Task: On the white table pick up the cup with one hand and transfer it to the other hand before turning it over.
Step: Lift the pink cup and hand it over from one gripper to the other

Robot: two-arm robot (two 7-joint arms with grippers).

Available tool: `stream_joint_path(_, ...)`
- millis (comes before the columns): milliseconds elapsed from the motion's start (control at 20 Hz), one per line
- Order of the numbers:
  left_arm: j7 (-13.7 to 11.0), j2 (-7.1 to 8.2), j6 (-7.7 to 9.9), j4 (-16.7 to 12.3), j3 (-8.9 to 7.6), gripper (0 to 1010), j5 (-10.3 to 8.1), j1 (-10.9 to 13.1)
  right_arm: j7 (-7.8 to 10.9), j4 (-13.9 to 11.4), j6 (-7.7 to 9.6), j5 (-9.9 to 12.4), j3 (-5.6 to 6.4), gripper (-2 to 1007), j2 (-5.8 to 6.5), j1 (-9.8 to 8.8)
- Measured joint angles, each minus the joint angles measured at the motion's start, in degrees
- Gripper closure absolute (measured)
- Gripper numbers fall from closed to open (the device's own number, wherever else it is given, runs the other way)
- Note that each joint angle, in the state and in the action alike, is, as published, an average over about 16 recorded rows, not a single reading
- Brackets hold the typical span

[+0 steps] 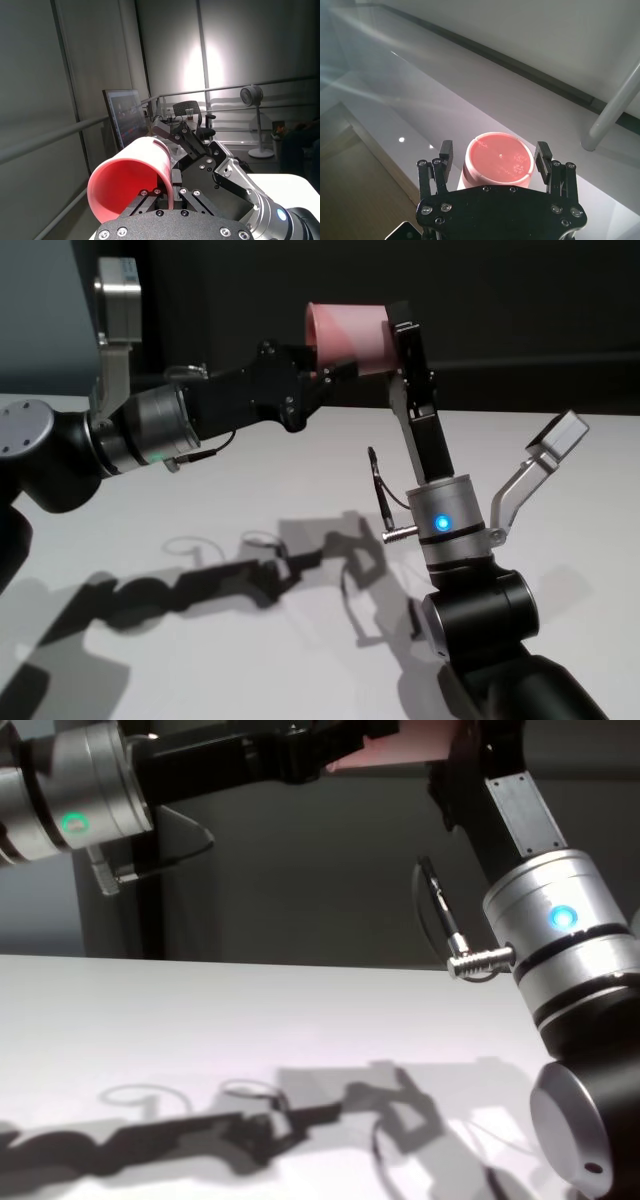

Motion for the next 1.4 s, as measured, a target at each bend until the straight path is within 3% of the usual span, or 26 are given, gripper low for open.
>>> stream_joint_path(850, 0.0, 0.0, -0.01, 0.0, 0.0, 962, -0.01, 0.0, 0.03, 0.0, 0.1, 0.0, 0.13, 241, -0.06, -0.08)
stream_joint_path(1150, 0.0, 0.0, -0.01, 0.0, 0.0, 946, -0.01, 0.0, 0.05, 0.0, 0.12, -0.1, 0.16, 266, -0.08, -0.1)
stream_joint_path(1400, 0.0, 0.0, 0.0, 0.0, 0.0, 874, 0.0, 0.0, 0.07, 0.0, 0.15, -0.1, 0.17, 266, -0.09, -0.11)
